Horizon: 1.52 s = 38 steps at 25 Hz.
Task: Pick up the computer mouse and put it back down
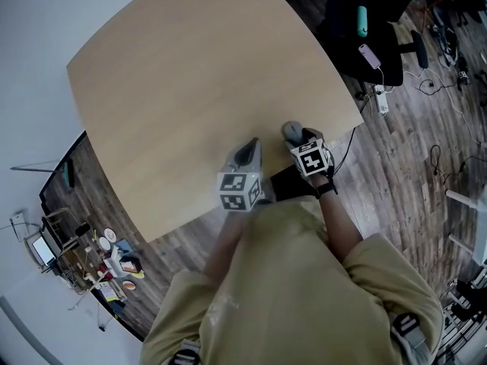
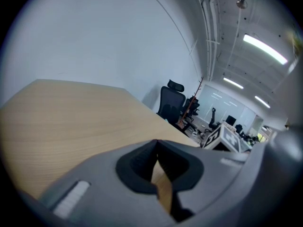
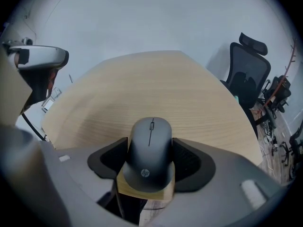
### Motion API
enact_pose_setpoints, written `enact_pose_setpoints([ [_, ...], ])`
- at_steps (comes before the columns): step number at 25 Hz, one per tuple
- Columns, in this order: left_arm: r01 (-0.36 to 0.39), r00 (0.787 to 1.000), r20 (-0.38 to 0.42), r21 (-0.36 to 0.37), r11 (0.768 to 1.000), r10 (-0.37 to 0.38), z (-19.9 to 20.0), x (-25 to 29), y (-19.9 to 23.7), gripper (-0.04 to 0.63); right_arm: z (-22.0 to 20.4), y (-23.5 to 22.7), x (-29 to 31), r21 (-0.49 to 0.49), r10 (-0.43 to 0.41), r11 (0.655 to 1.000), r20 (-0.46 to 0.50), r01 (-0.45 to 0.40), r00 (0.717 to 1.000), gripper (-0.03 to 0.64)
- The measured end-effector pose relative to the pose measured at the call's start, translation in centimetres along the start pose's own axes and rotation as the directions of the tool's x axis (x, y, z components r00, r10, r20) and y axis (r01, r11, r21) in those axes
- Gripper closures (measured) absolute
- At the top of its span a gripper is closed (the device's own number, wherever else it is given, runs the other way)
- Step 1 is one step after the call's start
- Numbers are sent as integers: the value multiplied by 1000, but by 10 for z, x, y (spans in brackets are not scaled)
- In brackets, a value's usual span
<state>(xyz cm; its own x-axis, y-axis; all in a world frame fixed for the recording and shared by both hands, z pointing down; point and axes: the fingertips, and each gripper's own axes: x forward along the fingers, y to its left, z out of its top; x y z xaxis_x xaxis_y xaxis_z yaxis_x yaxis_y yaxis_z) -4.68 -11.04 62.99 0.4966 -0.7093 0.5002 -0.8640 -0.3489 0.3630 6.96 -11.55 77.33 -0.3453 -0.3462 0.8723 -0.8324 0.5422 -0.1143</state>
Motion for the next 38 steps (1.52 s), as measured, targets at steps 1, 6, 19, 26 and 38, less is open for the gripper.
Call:
enact_pose_setpoints([
  [1,-4,1000,7,1,1000,4,2,-2,0,595,3,2,-2,-4,-2,1000,18,2,1000,319],
  [6,-36,998,50,6,999,36,17,-19,6,595,34,21,-19,-27,20,999,122,-17,992,321],
  [19,-218,922,339,61,974,186,129,-134,30,595,208,95,-189,-211,95,976,630,53,771,322],
  [26,-370,806,525,91,925,272,193,-199,32,600,270,135,-284,-226,148,972,811,70,566,321],
  [38,-476,693,653,95,874,306,253,-243,22,601,302,155,-347,-252,202,966,883,65,424,321],
])
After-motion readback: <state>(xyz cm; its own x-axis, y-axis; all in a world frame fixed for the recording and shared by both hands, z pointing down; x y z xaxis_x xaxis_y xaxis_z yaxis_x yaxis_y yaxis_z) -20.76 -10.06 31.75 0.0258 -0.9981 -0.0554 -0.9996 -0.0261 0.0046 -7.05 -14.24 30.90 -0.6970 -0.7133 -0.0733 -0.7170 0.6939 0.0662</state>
